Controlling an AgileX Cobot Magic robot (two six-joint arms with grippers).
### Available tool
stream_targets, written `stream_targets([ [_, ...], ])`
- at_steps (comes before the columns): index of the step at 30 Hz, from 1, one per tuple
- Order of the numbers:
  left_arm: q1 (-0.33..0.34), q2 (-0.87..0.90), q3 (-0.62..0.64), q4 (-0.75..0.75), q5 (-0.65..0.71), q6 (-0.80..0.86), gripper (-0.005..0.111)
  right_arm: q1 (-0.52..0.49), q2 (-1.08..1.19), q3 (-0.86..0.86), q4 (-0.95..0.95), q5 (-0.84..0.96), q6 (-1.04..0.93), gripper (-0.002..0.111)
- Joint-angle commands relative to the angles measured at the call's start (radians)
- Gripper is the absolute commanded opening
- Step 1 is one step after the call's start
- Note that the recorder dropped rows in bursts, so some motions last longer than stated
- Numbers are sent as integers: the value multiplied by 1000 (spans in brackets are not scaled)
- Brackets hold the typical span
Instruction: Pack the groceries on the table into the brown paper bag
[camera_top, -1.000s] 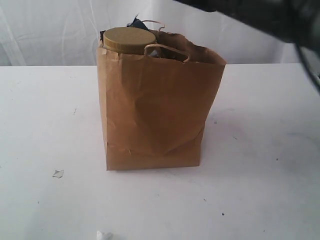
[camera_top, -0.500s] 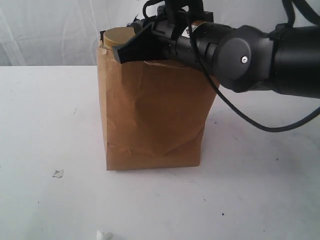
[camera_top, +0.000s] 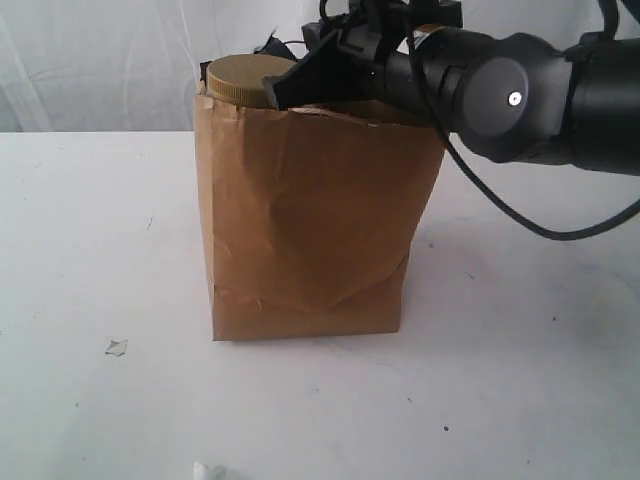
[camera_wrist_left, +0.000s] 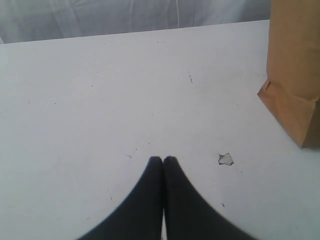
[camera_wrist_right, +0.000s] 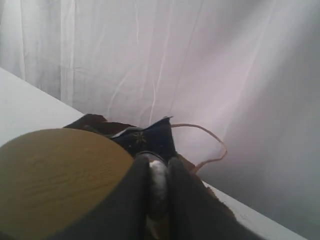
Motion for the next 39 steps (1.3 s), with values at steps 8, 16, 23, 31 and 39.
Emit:
stream_targets([
  [8, -7, -8, 2, -8, -4, -2, 0, -12, -42, 1, 2, 74, -63, 44],
  [16, -7, -8, 2, -8, -4, -2, 0, -8, -207, 1, -3, 117, -63, 43],
  [23, -7, -8, 2, -8, -4, -2, 0, -8, -280, 59, -181, 229, -63, 15],
  [31, -7, -8, 2, -8, -4, -2, 0, 110, -323, 93, -226, 264, 1, 0],
  [39, -7, -8, 2, -8, -4, -2, 0, 451, -134, 93, -226, 613, -32, 0],
])
